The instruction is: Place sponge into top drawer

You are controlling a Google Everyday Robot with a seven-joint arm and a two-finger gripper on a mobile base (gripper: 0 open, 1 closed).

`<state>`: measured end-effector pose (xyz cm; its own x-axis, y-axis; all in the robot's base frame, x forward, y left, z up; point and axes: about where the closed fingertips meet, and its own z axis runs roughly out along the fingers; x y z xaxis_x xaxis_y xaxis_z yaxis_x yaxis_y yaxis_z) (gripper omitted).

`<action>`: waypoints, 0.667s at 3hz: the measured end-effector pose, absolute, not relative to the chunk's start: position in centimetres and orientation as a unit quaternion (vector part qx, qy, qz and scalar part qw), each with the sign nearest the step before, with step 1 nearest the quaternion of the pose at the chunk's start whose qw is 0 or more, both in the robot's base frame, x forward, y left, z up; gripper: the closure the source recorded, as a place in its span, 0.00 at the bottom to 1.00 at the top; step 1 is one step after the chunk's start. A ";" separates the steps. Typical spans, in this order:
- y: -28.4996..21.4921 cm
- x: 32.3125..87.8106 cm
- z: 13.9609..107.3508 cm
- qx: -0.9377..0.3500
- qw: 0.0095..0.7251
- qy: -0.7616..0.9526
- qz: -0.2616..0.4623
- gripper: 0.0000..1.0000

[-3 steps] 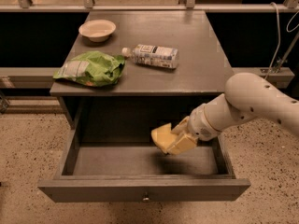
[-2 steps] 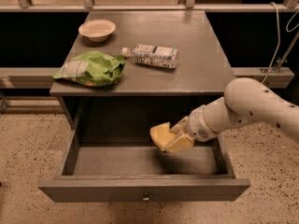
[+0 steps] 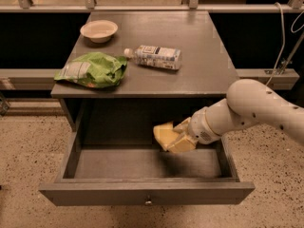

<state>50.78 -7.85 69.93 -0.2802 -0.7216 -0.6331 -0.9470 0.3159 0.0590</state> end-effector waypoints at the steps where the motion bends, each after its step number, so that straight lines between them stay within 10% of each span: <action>1: -7.7 50.7 69.9 -0.544 0.256 0.769 0.220 0.00; 2: -7.6 50.7 69.9 -0.544 0.256 0.768 0.220 0.00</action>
Offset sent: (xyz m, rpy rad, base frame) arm -0.0005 0.0013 -0.0005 -0.0001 0.0011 0.0029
